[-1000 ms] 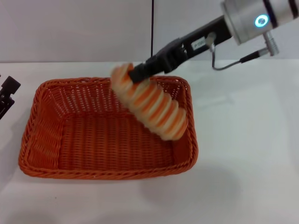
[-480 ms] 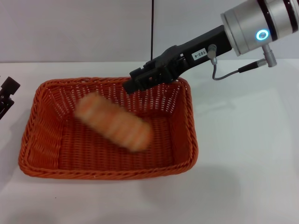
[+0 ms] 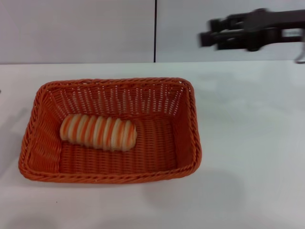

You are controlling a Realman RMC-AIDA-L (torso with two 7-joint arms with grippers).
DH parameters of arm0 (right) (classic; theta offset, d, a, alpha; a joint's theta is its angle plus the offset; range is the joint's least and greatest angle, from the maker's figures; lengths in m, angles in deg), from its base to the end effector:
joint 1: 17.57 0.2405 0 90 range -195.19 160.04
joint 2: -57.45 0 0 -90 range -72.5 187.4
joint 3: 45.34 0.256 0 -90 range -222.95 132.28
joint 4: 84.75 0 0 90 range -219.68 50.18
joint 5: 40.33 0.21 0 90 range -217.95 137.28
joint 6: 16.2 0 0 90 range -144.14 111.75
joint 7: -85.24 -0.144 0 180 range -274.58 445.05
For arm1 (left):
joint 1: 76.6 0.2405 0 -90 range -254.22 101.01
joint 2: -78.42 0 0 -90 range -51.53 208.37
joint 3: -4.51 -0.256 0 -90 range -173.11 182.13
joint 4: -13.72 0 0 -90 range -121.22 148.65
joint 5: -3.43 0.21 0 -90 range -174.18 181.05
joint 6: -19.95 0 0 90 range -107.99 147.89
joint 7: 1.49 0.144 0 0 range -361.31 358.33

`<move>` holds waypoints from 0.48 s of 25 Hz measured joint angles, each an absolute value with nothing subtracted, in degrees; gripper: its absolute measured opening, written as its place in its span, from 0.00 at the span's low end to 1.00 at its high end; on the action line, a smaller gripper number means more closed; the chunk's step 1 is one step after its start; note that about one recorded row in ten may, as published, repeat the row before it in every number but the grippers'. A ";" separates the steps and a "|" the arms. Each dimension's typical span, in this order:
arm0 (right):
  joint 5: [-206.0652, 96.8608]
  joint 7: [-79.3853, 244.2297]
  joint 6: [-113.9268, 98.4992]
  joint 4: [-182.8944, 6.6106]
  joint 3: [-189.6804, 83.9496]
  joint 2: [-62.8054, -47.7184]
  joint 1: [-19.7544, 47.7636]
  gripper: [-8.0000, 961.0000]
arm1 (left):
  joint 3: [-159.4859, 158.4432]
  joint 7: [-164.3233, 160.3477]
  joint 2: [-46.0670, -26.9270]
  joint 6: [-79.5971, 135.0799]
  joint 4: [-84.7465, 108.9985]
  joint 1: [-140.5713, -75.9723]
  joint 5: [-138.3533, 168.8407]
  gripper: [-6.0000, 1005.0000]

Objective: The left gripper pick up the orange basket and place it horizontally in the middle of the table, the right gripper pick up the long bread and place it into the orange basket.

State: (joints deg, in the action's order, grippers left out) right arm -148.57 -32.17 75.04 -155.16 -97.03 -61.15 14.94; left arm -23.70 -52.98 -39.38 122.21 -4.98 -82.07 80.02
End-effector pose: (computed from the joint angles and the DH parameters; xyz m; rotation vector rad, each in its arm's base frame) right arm 0.1526 0.3651 0.0681 -2.7316 0.6803 0.6855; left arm -0.3565 0.1973 0.0584 -1.7915 -0.5845 -1.1761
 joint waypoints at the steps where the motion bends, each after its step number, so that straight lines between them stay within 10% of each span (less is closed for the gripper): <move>1: -143.88 -27.83 72.61 -156.29 -95.59 -61.23 9.56 0.64 | -22.90 -52.43 -39.32 122.16 -5.10 -81.70 80.00 0.73; 12: -115.37 11.29 65.80 -131.81 -83.93 -61.39 -4.42 0.64 | -17.37 -46.36 -39.44 121.11 -4.68 -79.95 80.05 0.73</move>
State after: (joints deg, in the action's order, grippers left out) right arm -115.37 11.29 65.80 -131.81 -83.93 -61.39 -4.42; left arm -17.37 -46.36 -39.44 121.11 -4.68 -79.95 80.05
